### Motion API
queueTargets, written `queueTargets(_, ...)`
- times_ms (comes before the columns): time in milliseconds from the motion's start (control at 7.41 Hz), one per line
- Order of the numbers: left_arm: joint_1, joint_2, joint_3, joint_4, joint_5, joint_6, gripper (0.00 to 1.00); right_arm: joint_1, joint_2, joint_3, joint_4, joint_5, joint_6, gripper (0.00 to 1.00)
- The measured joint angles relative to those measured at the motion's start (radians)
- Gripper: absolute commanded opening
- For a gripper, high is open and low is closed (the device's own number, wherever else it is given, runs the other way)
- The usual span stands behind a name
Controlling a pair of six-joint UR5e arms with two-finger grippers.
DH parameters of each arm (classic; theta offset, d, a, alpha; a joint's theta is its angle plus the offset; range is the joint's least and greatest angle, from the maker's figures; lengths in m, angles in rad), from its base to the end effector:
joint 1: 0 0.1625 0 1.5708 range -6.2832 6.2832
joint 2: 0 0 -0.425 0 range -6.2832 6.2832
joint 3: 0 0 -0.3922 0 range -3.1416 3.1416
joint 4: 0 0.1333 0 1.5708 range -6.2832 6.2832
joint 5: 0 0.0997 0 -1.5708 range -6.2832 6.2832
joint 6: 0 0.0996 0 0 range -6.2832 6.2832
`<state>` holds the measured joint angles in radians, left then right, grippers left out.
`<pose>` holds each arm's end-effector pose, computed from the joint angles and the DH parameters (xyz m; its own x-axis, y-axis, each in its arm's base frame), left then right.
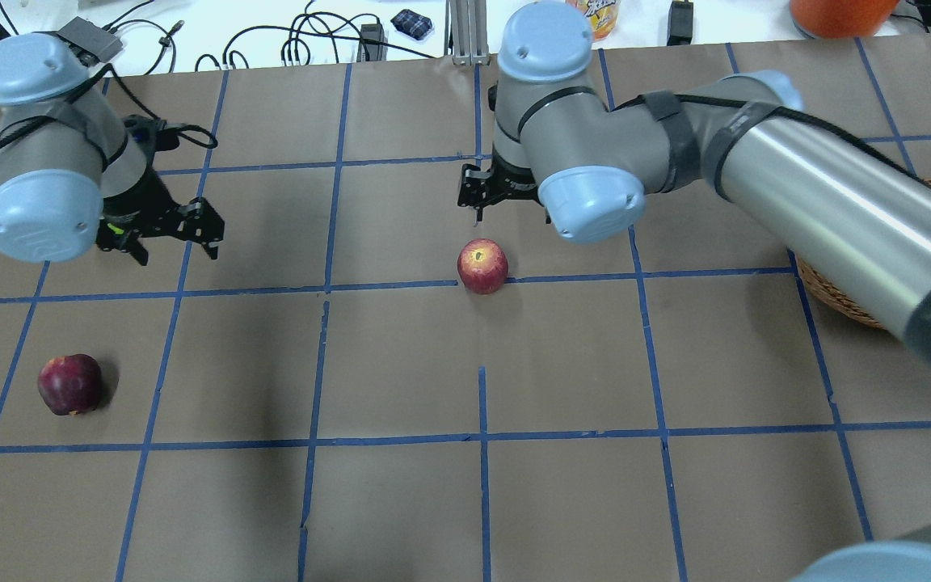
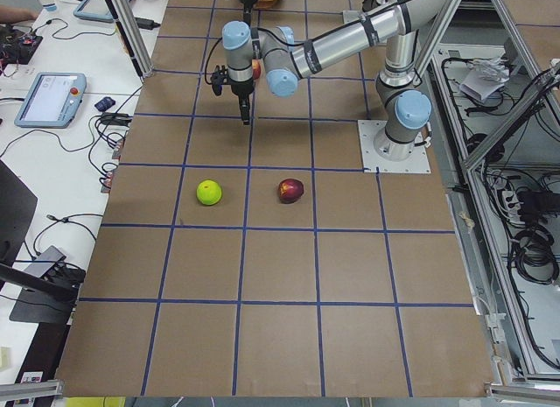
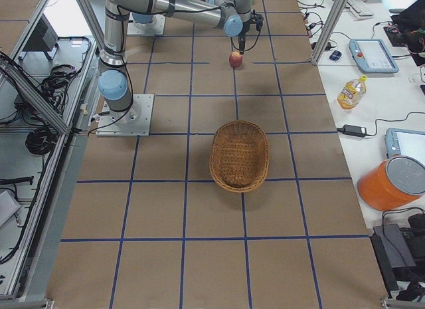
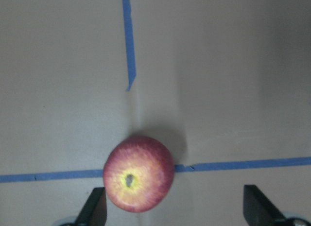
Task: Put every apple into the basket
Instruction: 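Release the apple at center while the right gripper reaches down to it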
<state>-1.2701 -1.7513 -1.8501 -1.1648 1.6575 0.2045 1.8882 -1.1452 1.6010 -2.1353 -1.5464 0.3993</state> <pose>0.0355 -0.5355 0.3021 -0.9931 -0.0909 -0.0737 -0.0961 0.9929 0.0702 0.3279 -0.5633 0.2888 -0.9949 0.0774 -0.0645 0.0831 0.9924 -0.0905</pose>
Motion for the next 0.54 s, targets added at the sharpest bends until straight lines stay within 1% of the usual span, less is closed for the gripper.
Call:
queueTargets(135,0.082,0.036,-0.045,-0.003,0.01,0.086,1.0,0.027,0.044,0.001,-0.047,-0.007,0.042,1.0)
queueTargets(405,0.283,0.076,-0.126,0.011,0.011,0.297,1.0,0.05,0.117,0.004,-0.09,-0.006,0.065,1.0)
queueTargets(540,0.365,0.075,-0.15,0.026,0.006,0.376,1.0,0.057,0.144,0.004,-0.097,-0.005,0.064,0.87)
